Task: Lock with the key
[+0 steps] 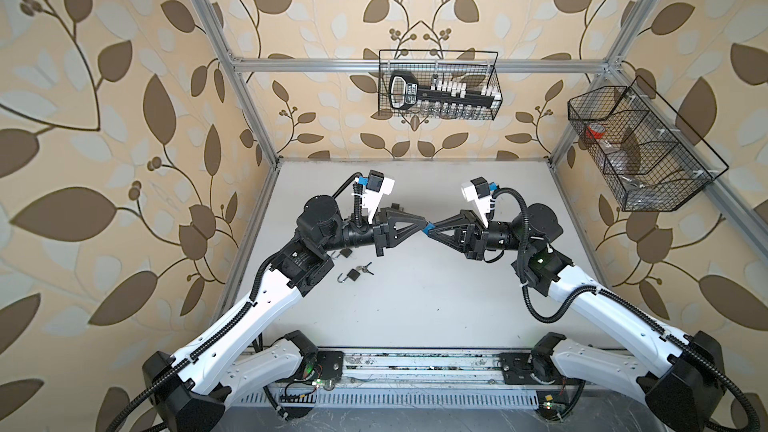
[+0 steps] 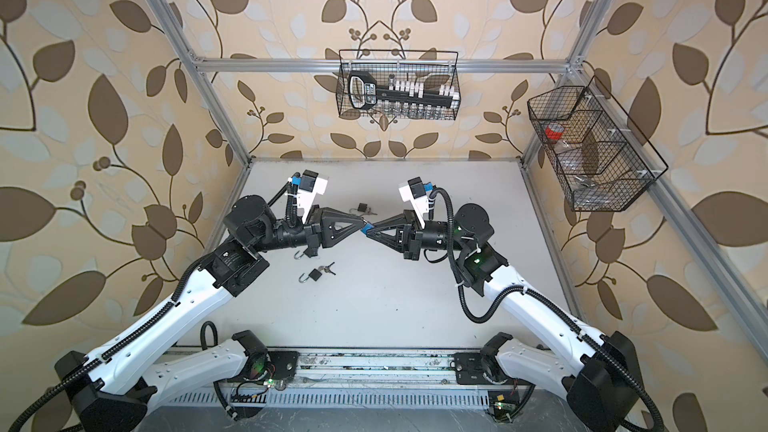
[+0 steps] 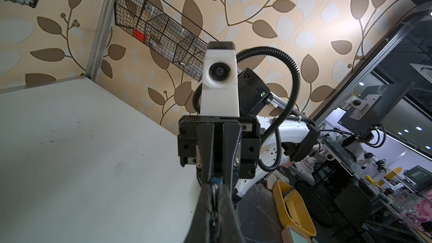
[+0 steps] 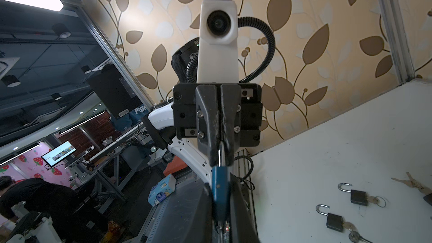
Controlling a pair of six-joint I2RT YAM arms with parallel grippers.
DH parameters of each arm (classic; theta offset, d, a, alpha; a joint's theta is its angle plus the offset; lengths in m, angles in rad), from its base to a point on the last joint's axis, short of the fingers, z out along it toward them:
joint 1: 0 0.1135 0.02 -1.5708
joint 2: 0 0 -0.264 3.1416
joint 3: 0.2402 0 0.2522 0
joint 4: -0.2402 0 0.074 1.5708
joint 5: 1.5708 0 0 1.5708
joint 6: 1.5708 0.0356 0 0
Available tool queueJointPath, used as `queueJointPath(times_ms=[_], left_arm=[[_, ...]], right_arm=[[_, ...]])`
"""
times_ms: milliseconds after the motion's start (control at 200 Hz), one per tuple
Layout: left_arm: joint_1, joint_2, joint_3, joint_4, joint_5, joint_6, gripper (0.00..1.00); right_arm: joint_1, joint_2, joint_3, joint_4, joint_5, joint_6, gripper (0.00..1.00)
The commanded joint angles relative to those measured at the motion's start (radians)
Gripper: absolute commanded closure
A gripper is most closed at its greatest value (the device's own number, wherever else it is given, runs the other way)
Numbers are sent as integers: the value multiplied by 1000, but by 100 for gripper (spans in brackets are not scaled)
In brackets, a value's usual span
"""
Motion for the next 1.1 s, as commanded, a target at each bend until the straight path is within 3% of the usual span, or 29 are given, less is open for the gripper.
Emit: queueJointPath(times_ms=[0,160,375,440,490,595,645,760,840,910,1035,1095], left_arm=[[-113,98,-47,-152,67,52,100],[-135,106,-73,-152,51,60,100],[-118,-29,3,-234,-246,113,100],[-118,-45,34,-235,-307,113,100],[-119,-45,58,-234,-329,112,100],[-118,-31,94,-259,-383,100,100],[-118,-25,101,-277,-445,77,100],[-116,-23,100,-305,-559,37,100],[-116,-24,99,-318,-610,17,100],[-116,-29,93,-315,-626,-6,100],[-115,-22,87,-318,-644,-37,100],[-115,-18,86,-322,-662,-55,100]], right_arm=[[24,26,133,77,26,-63,100],[22,9,191,-96,25,-201,100],[20,-80,118,-361,51,-451,100],[21,-111,98,-453,70,-534,75],[21,-136,85,-507,97,-581,63],[21,-194,36,-547,201,-647,51],[20,-219,-1,-537,320,-661,38],[21,-235,-45,-510,567,-673,26],[20,-225,-47,-500,589,-700,25],[21,-214,-53,-484,516,-745,29],[30,-169,-64,-418,462,-738,50],[44,-144,-60,-412,494,-734,54]])
